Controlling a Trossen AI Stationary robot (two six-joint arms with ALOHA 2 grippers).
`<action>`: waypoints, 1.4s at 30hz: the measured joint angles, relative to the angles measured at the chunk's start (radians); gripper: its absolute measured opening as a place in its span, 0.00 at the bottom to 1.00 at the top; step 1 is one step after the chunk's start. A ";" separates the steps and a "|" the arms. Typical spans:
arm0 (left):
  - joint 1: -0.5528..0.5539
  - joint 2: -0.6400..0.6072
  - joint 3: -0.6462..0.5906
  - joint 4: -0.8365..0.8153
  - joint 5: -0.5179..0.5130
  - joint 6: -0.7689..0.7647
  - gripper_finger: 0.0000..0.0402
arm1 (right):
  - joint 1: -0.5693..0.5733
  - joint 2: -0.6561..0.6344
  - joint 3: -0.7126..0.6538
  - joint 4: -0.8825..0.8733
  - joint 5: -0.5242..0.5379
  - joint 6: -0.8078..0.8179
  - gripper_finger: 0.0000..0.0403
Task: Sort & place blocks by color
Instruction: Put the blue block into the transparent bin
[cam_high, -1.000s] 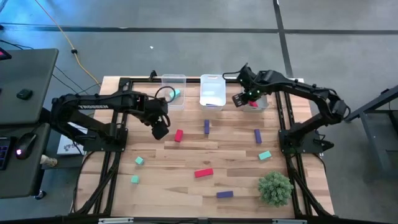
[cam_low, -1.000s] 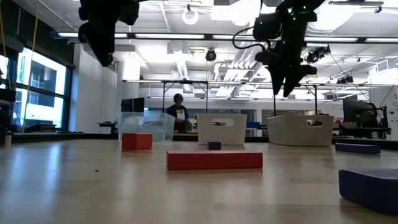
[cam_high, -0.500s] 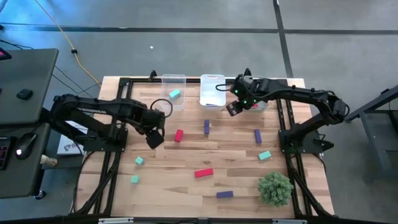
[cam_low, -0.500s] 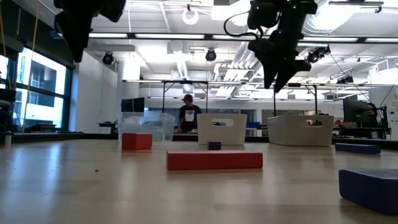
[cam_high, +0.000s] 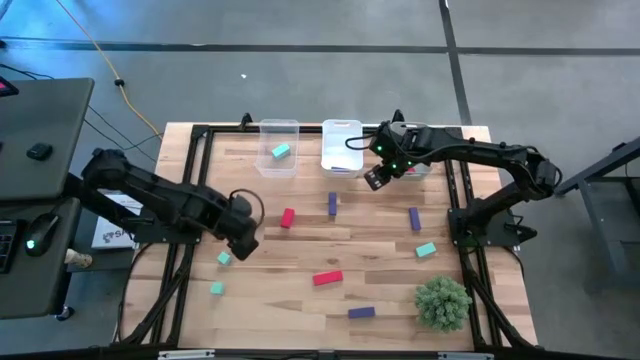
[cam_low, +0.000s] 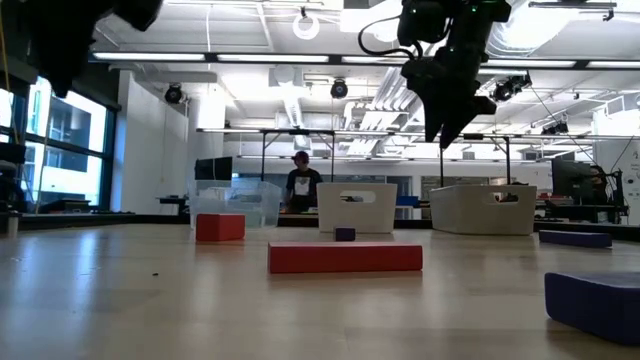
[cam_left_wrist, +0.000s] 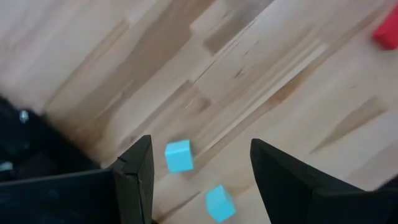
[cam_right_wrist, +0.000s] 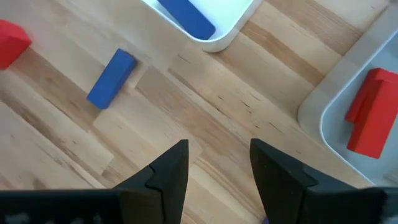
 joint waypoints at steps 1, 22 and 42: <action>-0.018 0.000 -0.015 0.001 0.000 -0.027 0.46 | 0.000 0.000 0.000 0.000 -0.004 -0.005 0.40; -0.195 0.000 -0.319 0.212 0.038 -0.368 0.46 | 0.001 0.000 0.000 0.000 -0.029 -0.028 0.40; -0.233 0.000 -0.526 0.467 0.070 -0.451 0.46 | 0.001 0.000 0.000 0.002 -0.029 -0.019 0.40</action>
